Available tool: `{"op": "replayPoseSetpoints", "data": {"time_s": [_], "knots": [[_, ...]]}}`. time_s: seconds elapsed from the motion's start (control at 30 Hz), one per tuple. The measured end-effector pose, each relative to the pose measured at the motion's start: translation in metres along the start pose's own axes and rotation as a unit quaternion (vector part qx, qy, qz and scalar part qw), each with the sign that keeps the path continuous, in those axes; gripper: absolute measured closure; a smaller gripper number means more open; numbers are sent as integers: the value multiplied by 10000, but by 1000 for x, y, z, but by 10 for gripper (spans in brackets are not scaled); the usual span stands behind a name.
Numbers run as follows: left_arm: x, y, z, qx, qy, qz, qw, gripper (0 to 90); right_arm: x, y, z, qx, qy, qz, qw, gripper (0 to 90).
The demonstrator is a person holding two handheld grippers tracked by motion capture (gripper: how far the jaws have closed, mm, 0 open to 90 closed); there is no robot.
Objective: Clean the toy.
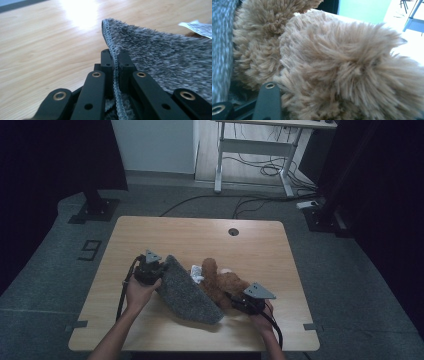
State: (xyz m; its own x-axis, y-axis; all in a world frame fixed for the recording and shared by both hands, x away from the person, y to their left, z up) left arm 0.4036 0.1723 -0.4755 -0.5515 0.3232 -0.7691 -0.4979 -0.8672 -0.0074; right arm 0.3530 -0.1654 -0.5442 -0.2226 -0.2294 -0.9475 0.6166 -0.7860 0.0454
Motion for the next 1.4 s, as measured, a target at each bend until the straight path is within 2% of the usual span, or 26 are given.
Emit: {"op": "replayPoseSetpoints", "data": {"time_s": [0.07, 0.13, 0.2, 0.3, 0.43, 0.57, 0.63, 0.73, 0.8, 0.87, 0.93, 1.0, 1.07, 1.13, 1.2, 1.27, 1.33, 1.4], "knots": [[-1, -4, 7, 0, 60, 76, 10000, 849, 0, 0, 0, -4, 1, -17, 10000, 417], [-3, -3, 16, 162, 238, 155, 9995, 850, 1, 1, 0, -3, 3, -29, 10000, 417], [-8, 3, 24, 301, 437, 85, 9986, 850, 1, 1, 0, 1, 5, -32, 10000, 417], [-19, 20, 31, 601, 689, -52, 9958, 850, 1, 1, 0, 15, 6, -39, 10000, 416], [-34, 52, 31, 991, 954, -280, 9901, 851, 1, 1, 0, 20, 14, -57, 10000, 416], [-49, 90, 24, 1411, 1117, -527, 9823, 851, 1, 2, -1, 14, 15, -76, 10000, 416], [-56, 109, 17, 1608, 1125, -619, 9786, 850, 1, 2, 0, 4, 1, -80, 10000, 415], [-66, 137, 3, 1801, 1094, -779, 9744, 850, 1, 2, 0, 1, 3, -92, 10000, 415], [-71, 154, -8, 1863, 1038, -888, 9730, 849, 1, 2, 0, 0, 4, -95, 10000, 414], [-72, 169, -24, 1811, 876, -1067, 9737, 848, 1, 3, -1, 1, 7, -90, 10000, 414], [-69, 181, -43, 1783, 630, -1152, 9752, 847, 1, 2, 0, 10, 10, -100, 9999, 414], [-64, 186, -60, 1642, 353, -1230, 9781, 847, 1, 2, 0, 8, 9, -100, 9999, 414], [-61, 185, -70, 1581, 327, -1178, 9798, 846, 2, 2, 0, 10, -4, -101, 9999, 412], [-61, 181, -70, 1536, 323, -1124, 9812, 846, 2, 3, 0, -1, -19, -129, 9999, 411], [-59, 176, -69, 1280, 270, -1259, 9834, 846, 2, 3, -1, -4, -12, -106, 9999, 411], [-56, 166, -65, 1136, 240, -1258, 9852, 847, 2, 3, 0, -10, -9, -109, 9999, 410], [-52, 151, -60, 1156, 290, -1022, 9876, 848, 2, 3, 0, -13, 0, -105, 9999, 409], [-47, 135, -51, 1221, 387, -815, 9884, 848, 2, 2, 0, -14, 3, -98, 10000, 408]]}}
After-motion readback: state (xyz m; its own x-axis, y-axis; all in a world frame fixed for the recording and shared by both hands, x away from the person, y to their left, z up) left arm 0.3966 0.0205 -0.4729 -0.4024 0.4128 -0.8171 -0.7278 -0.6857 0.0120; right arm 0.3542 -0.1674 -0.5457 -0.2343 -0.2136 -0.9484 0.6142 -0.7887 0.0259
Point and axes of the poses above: each handheld gripper's, and its own axes: z roughly backward along the jaws, x roughly out of its underside, y roughly to its right, the point moved 3 cm from there along -z, roughly forward along the jaws, and after that the axes turned 2 degrees about x, right-handed, at the moved point
